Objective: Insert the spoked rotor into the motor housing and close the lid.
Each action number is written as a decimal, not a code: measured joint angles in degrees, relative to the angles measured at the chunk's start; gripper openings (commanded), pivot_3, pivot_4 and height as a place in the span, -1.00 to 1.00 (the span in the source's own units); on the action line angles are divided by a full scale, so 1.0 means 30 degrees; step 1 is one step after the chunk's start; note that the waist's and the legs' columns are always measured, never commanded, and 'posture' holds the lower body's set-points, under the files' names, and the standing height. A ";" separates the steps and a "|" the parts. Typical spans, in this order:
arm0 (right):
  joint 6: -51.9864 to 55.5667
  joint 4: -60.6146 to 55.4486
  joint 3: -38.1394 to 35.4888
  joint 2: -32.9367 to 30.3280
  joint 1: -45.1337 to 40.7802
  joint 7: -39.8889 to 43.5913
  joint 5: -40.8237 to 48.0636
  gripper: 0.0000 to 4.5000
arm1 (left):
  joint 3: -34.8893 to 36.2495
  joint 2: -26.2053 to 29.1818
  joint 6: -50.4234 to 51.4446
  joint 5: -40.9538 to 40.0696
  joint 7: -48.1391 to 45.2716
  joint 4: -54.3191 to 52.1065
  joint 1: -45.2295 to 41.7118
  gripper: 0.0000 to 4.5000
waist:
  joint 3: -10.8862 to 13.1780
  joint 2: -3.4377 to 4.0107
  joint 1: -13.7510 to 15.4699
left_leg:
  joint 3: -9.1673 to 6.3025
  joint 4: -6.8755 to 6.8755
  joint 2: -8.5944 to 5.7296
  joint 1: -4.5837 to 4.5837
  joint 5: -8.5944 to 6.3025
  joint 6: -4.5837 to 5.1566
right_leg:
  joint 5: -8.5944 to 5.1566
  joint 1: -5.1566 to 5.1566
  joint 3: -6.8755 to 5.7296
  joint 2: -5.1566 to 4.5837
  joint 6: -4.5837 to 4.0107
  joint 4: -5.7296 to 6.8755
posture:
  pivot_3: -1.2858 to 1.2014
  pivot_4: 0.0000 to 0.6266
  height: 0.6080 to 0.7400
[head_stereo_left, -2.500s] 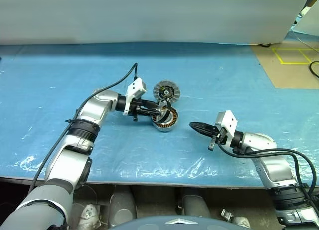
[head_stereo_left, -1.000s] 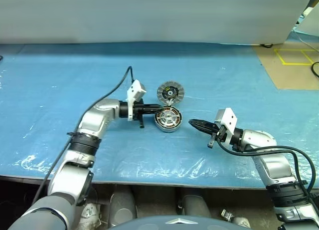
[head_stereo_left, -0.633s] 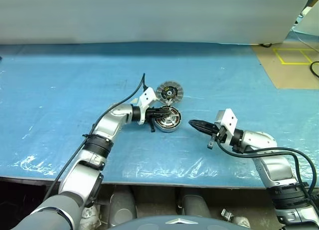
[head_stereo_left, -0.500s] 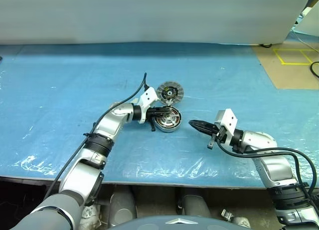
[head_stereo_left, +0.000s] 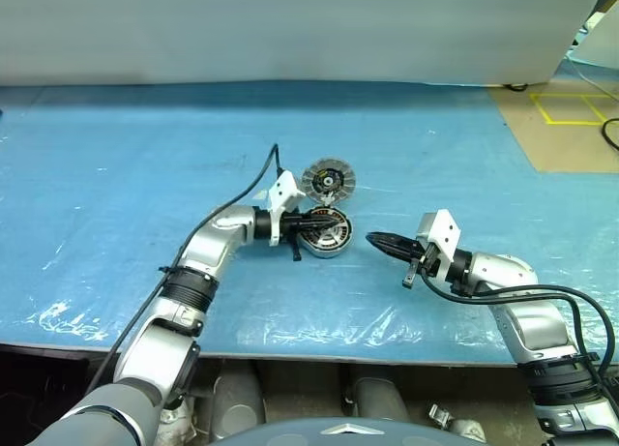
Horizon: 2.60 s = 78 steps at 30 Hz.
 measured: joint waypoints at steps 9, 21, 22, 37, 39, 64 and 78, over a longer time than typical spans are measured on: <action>0.0257 -0.0755 0.0001 -0.0008 0.0079 0.0162 0.0328 -1.00 | 0.1480 0.1634 -0.0656 -0.0349 -0.0111 0.1596 -0.1511 -0.99 | 0.0000 0.0000 0.0027 | 0.0002 0.0003 -0.0019 0.0000 0.0000 -0.0001 | 0.0000 0.0007 -0.0003 0.0002 0.0001 0.0002 | 0.03 -0.52 1.00; 0.0594 -0.1615 0.0000 -0.0032 0.0583 0.0029 0.0339 -1.00 | 0.2652 0.1456 -0.8912 0.3029 0.3994 1.3863 -0.8687 -0.99 | 0.0008 -0.0015 0.0199 | -0.0056 0.0011 -0.0055 -0.0027 0.0042 -0.0071 | -0.0004 0.0019 -0.0023 -0.0004 0.0024 0.0001 | 0.03 -0.52 1.00; 0.0592 -0.1785 -0.0009 -0.0034 0.0769 -0.0003 0.0338 -1.00 | 0.2644 0.1194 -0.9310 0.3286 0.4079 1.4651 -0.8952 -0.99 | 0.0010 -0.0018 0.0224 | -0.0064 0.0012 -0.0057 -0.0033 0.0043 -0.0073 | -0.0005 0.0019 -0.0026 -0.0005 0.0026 0.0003 | 0.03 -0.52 1.00; 0.0853 -0.2415 -0.0010 -0.0019 0.1176 -0.0535 0.0342 -1.00 | 0.2859 -0.2339 -0.9540 0.4494 0.2098 1.7593 -1.1602 -0.99 | 0.0033 -0.0056 0.0490 | -0.0107 0.0028 -0.0074 -0.0050 0.0043 -0.0073 | -0.0005 0.0018 -0.0042 -0.0019 0.0027 0.0019 | 0.03 -0.52 1.00; 0.0945 -0.2490 -0.0010 -0.0017 0.1175 -0.0577 0.0347 -1.00 | 0.3113 -0.2333 -0.9291 0.4462 0.1111 1.7602 -1.1688 -0.99 | 0.0033 -0.0056 0.0487 | -0.0110 0.0027 -0.0075 -0.0046 0.0043 -0.0073 | -0.0006 0.0019 -0.0044 -0.0019 0.0027 0.0019 | 0.03 -0.52 1.00; 0.1388 -0.1533 -0.1401 -0.0408 -0.0406 -0.0705 0.1000 -1.00 | 0.1355 -0.1630 -0.7564 0.5468 -0.6207 1.3239 -0.6677 -0.99 | 0.0032 -0.0054 0.0504 | -0.0119 0.0027 -0.0070 -0.0042 0.0024 -0.0037 | -0.0007 0.0035 -0.0040 -0.0033 0.0019 0.0024 | 0.03 -0.52 1.00; 0.1787 -0.0763 0.0400 0.1296 -0.2675 -0.0344 0.1036 -0.92 | 0.2723 0.0091 -0.4525 0.1621 -0.4404 0.3125 -0.1095 -1.00 | 0.0033 -0.0041 0.0420 | -0.0081 0.0014 -0.0019 -0.0027 0.0002 -0.0003 | -0.0013 0.0017 -0.0039 -0.0021 0.0007 0.0028 | 0.03 -0.52 1.00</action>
